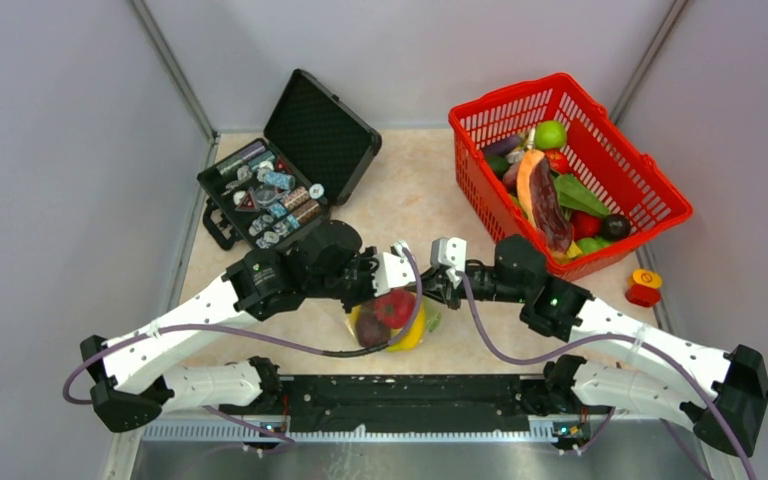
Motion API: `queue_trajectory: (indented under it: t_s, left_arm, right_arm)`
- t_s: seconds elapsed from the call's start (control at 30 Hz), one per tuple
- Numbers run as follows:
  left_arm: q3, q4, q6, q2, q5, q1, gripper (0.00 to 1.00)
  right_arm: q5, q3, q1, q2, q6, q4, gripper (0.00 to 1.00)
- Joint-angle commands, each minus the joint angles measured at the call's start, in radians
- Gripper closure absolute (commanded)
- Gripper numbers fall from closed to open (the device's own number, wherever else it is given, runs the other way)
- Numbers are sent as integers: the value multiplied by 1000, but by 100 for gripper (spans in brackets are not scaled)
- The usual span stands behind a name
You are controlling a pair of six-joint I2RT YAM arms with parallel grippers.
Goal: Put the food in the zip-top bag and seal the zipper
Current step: Zip the zipper food storage bag at the center of the board.
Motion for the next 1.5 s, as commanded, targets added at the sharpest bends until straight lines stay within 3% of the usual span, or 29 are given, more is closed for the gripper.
queue_trajectory:
  t_s: [0.0,0.67,1.47]
  left_arm:
    - [8,55,-8,-30,-36,3,100]
    - [-153,42,-73,-162,-174,14,100]
    - [-160,32,-66,-182,-213,17,100]
  right_arm:
    - [49,-2,5,-33,-1,56,100]
    - [246,-154,3,-164,77,127,100]
    - [254,-165,3,-171,85,145,100]
